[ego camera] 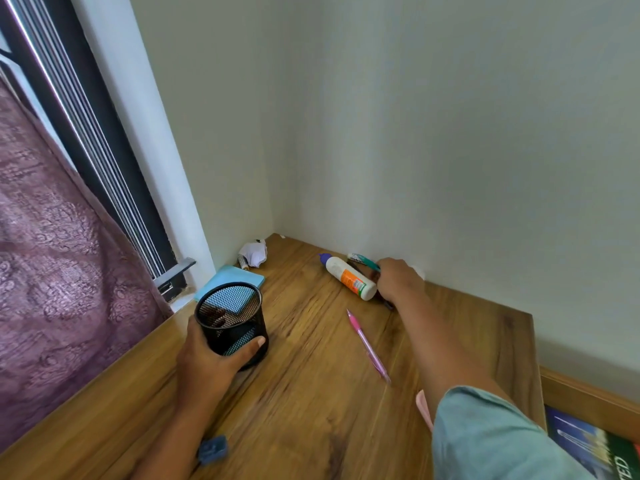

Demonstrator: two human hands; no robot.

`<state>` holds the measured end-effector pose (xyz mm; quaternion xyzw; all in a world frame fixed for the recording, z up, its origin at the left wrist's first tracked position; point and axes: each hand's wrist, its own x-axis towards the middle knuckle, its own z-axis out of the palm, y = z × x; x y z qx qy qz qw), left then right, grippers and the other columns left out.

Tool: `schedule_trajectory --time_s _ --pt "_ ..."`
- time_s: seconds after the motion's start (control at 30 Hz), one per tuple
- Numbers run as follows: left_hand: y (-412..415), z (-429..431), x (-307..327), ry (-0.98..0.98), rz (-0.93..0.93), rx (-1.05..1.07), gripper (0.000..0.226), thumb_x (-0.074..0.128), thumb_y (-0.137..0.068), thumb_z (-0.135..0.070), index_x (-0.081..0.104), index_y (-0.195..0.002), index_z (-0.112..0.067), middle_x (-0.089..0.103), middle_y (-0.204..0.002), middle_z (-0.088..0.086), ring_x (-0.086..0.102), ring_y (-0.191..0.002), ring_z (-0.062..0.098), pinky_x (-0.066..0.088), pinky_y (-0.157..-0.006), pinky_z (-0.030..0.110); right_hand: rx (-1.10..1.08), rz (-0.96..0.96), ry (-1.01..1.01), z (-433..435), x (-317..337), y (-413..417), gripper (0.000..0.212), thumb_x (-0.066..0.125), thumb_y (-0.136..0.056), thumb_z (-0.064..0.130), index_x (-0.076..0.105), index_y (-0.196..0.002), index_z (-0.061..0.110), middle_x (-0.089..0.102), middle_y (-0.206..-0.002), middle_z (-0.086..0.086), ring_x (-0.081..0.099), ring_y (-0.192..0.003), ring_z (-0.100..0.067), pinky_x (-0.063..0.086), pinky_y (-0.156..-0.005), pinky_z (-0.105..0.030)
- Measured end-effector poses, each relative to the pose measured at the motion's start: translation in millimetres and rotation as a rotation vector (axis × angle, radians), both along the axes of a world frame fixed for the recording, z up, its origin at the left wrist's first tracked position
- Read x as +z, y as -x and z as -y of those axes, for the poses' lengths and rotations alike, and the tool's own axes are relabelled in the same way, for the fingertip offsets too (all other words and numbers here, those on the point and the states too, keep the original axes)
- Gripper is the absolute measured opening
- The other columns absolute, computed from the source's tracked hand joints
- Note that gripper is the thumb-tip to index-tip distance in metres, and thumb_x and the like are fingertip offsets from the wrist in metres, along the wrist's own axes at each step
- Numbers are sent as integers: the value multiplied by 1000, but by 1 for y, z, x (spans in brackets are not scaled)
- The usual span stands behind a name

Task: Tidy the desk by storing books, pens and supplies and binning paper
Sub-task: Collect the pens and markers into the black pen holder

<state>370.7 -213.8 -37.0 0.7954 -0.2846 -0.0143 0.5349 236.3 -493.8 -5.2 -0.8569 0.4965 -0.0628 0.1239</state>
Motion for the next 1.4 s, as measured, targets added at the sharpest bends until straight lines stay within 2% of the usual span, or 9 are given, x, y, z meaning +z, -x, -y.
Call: schedule_trajectory --time_s 0.23,0.57,0.8,0.93,1.0,1.07,1.17,1.3,1.4 --pt "2 -1 2 -11 -12 -6 87 88 -58 -24 41 -131 -14 55 -128 9 52 -114 22 42 -85 29 59 163 -63 -5 -10 3 46 56 -92 40 54 -128 11 61 -122 -10 59 -109 -26 49 -82 -35" --pt "2 -6 6 -21 -55 -38 89 87 -60 -23 38 -134 -16 53 -131 6 47 -110 13 41 -87 28 4 85 -57 -21 1 -9 36 50 -97 19 48 -131 7 58 -126 -13 58 -112 -27 49 -85 -34" --pt "8 -22 22 -92 -190 -89 95 90 -56 -25 35 -134 -25 53 -129 0 49 -112 14 41 -91 27 209 728 -377 -92 72 -10 37 44 -98 17 38 -134 21 54 -109 -6 52 -85 -16 42 -75 -28" --pt "40 -42 39 -138 -58 -181 89 93 -47 -34 36 -116 -38 54 -116 -13 54 -110 10 43 -85 19 387 1026 -596 -154 108 -3 17 49 -96 19 44 -103 33 65 -103 -13 46 -53 -2 42 -49 -22" --pt "67 -53 45 -64 -25 -175 91 91 -42 -41 39 -117 -39 56 -115 -16 55 -107 4 43 -82 14 482 975 -510 -179 111 11 9 50 -96 28 45 -102 32 69 -102 -3 51 -60 1 45 -52 -21" --pt "99 -66 45 1 7 -193 90 90 -41 -40 42 -117 -38 57 -112 -20 55 -104 -5 44 -81 8 550 861 -379 -200 106 31 18 54 -93 37 47 -109 35 68 -104 5 57 -76 -1 48 -68 -27" --pt "142 -90 36 49 3 -162 88 90 -42 -38 42 -115 -43 57 -113 -22 54 -106 -10 44 -83 7 528 752 -456 -230 87 71 33 60 -92 31 53 -123 23 61 -102 14 57 -94 -2 46 -75 -14" --pt "176 -122 25 1 -35 -141 87 86 -43 -48 40 -116 -47 59 -114 -16 55 -107 -4 46 -87 15 577 676 -395 -265 61 122 19 64 -89 24 65 -108 22 63 -98 10 57 -95 -3 44 -82 -14" --pt "190 -138 22 -14 -56 -136 87 90 -43 -45 42 -116 -38 60 -111 -15 55 -104 -5 43 -83 7 573 630 -426 -280 46 140 13 68 -86 25 65 -99 26 60 -98 6 54 -96 -5 47 -83 -24"
